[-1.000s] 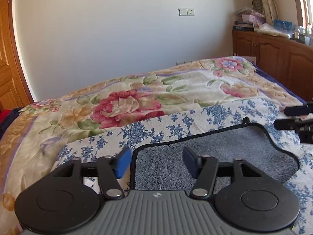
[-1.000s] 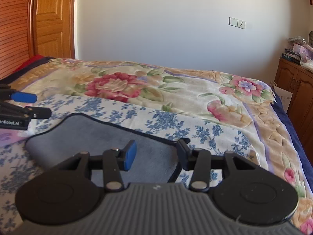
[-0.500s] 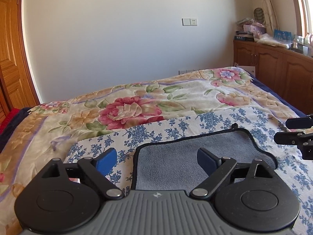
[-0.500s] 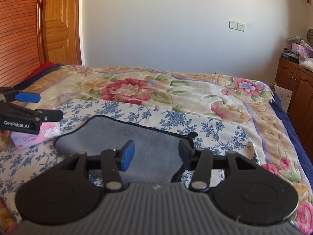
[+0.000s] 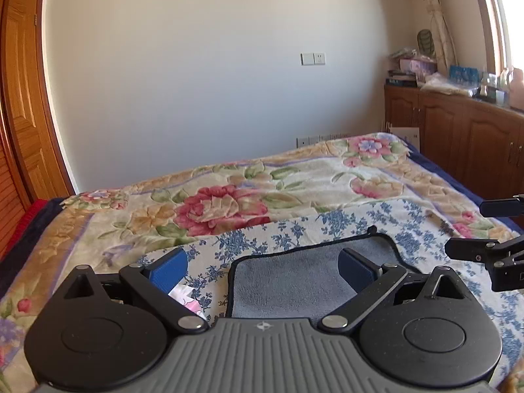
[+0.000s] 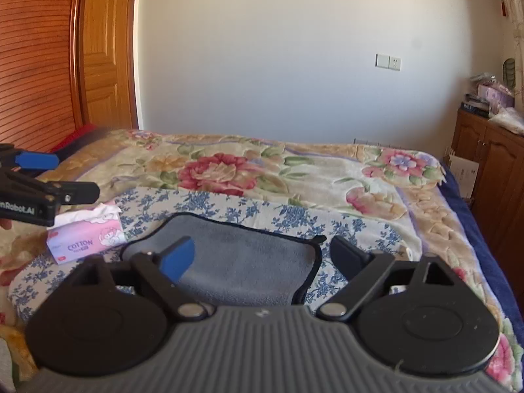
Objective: Fold towel
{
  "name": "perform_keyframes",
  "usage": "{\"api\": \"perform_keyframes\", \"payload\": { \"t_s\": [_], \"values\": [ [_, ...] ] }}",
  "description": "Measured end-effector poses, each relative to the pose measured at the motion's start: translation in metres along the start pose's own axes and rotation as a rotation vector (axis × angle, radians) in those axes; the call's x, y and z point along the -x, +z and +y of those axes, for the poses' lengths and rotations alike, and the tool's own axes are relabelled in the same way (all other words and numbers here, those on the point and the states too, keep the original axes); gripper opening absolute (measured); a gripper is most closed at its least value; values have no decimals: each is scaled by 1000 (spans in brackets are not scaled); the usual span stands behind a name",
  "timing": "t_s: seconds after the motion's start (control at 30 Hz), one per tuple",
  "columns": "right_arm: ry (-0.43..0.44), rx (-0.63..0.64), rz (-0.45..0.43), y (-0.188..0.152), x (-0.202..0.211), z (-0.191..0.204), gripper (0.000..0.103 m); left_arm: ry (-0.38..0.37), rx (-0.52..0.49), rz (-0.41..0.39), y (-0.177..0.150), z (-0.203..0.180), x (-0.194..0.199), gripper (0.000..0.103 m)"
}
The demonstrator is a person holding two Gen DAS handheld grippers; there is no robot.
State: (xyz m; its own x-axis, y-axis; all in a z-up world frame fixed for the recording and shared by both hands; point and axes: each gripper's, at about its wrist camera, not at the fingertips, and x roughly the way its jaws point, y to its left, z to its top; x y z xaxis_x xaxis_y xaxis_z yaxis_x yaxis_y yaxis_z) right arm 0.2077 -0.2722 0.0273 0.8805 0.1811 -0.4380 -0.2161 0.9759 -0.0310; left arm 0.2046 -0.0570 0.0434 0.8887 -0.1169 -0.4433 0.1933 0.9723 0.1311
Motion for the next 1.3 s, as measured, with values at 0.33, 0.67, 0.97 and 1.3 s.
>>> {"api": "perform_keyframes", "payload": {
  "t_s": [0.33,0.67,0.97,1.3],
  "values": [
    [-10,-9,-18,-14,41,11,103,1,-20,-29,-1,-3,63,103],
    [-30,-28,-27,-27,82,15,103,16,2,-26,-17,-3,119,103],
    [-44,-41,-62,-34,119,16,103,37,4,-15,-35,-5,158,103],
    [-38,-16,-71,-42,146,27,103,67,16,-13,-53,-10,184,103]
  ]
}}
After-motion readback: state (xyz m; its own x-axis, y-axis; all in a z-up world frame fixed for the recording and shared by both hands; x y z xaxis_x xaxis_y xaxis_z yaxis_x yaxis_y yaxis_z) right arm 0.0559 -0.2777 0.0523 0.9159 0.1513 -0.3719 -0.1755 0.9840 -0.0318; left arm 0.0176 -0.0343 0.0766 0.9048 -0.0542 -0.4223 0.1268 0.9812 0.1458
